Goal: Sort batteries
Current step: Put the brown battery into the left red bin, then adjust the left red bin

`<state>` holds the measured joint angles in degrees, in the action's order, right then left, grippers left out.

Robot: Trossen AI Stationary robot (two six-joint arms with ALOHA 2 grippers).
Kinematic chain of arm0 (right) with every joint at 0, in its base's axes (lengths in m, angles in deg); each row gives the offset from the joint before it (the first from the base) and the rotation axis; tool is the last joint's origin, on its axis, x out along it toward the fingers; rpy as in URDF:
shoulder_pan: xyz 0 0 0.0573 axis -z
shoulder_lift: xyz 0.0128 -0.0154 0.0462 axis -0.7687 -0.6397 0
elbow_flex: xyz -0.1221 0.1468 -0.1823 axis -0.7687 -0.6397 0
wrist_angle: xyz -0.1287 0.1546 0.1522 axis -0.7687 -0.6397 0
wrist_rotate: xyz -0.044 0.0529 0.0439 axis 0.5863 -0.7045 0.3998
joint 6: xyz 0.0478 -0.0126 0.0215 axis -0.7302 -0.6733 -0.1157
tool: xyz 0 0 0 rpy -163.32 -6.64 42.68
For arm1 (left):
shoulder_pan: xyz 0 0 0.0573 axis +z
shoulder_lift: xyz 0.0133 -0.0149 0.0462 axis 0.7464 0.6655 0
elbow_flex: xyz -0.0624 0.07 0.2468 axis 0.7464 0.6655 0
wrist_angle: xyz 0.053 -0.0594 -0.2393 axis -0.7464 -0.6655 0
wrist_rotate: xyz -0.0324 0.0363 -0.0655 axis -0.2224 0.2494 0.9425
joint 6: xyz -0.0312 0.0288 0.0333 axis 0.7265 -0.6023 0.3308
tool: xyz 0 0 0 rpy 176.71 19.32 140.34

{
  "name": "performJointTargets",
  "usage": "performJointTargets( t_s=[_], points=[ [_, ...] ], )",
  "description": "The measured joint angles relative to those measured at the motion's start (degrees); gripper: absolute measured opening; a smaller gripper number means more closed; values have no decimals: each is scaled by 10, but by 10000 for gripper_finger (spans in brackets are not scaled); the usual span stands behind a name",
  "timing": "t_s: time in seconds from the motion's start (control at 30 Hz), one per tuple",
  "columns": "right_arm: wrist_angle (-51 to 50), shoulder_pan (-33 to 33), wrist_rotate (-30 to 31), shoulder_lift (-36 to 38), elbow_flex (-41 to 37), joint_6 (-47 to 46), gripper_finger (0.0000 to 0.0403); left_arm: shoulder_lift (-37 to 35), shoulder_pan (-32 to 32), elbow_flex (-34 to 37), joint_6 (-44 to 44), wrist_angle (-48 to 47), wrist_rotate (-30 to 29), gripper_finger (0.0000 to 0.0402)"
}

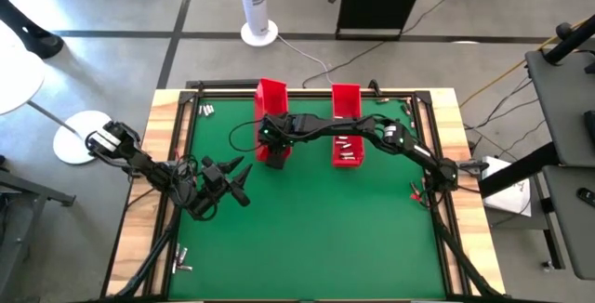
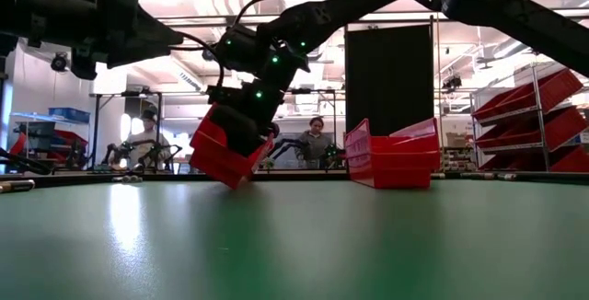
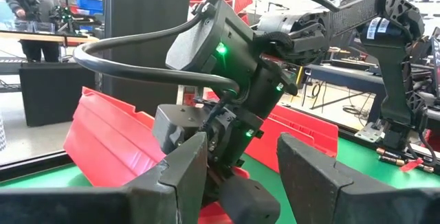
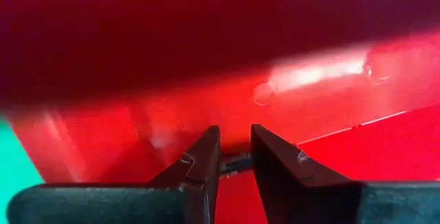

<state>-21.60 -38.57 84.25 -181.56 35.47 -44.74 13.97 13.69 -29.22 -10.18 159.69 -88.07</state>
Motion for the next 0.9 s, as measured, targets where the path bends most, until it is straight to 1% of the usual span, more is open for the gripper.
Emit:
performJointTargets(
  t_s=[0.13,0.37,0.57,0.63,0.73,0.77,0.9],
  points=[
    [-1,-1,0,0,7,-5,80,0,0,0,-1,0,0,158],
    [-2,-3,15,20,46,-4,107,0,-1,0,-7,0,0,158],
    [-4,4,18,27,85,30,128,0,-5,0,-11,0,0,158],
    [2,13,45,28,95,43,133,0,-6,0,-13,0,0,158],
    [20,31,111,29,98,75,139,0,-6,0,-13,1,0,158],
    [24,40,122,29,98,84,141,0,-6,0,-13,1,0,158],
    [32,77,116,29,92,86,144,-1,-6,0,-13,1,0,158]
  ],
)
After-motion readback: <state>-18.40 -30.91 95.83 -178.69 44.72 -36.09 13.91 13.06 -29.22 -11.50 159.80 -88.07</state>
